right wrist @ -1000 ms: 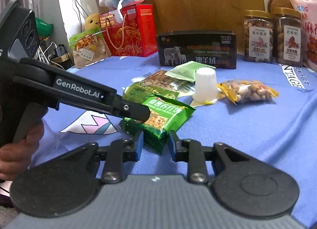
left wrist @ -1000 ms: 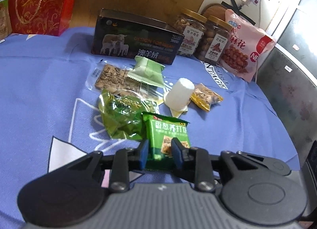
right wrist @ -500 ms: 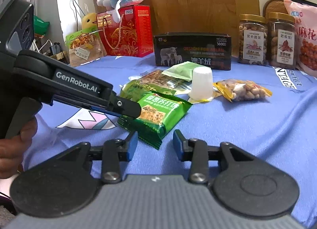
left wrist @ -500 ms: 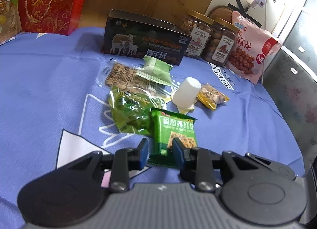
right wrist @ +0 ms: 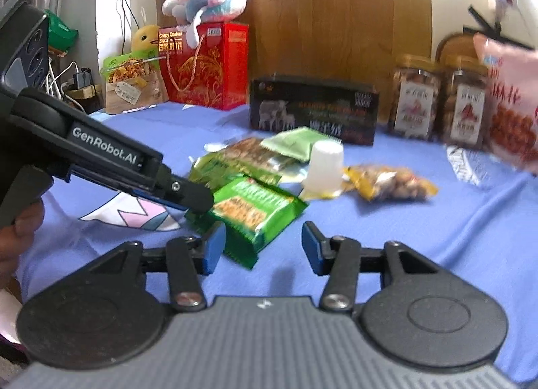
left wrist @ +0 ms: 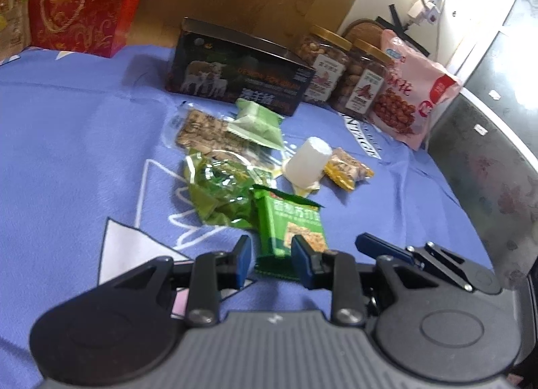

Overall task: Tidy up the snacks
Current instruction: 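Lift the green cracker pack and drop it into the black tin box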

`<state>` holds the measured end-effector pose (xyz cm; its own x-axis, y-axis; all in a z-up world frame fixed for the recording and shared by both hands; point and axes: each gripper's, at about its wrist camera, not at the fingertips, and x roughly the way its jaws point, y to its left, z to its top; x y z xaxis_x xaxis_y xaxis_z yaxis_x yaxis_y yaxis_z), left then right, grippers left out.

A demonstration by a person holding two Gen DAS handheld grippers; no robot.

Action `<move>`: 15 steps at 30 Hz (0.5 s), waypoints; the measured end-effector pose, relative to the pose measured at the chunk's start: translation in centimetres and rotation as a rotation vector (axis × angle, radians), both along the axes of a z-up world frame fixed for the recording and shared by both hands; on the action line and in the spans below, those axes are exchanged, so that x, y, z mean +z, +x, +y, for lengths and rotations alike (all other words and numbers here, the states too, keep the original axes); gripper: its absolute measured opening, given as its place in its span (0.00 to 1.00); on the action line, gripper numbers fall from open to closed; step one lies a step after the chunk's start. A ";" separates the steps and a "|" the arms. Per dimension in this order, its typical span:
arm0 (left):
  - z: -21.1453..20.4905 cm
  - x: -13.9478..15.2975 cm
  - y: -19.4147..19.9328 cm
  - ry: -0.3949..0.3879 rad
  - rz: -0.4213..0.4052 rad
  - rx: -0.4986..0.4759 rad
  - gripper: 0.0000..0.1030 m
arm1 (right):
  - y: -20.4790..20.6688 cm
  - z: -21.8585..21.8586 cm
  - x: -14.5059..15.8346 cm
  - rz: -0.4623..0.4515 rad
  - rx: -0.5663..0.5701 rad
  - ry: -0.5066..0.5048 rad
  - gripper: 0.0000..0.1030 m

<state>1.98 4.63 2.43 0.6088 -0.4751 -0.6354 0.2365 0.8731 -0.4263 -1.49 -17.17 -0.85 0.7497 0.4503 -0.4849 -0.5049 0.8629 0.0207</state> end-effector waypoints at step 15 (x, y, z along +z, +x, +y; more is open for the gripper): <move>-0.6 0.1 0.6 -0.043 0.006 -0.060 0.22 | 1.0 1.2 -0.6 0.051 0.057 -0.023 0.30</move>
<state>2.56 4.00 2.53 0.5751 -0.5373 -0.6169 0.2851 0.8384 -0.4645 -0.45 -15.99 -1.42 0.6971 0.4800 -0.5326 -0.5522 0.8332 0.0281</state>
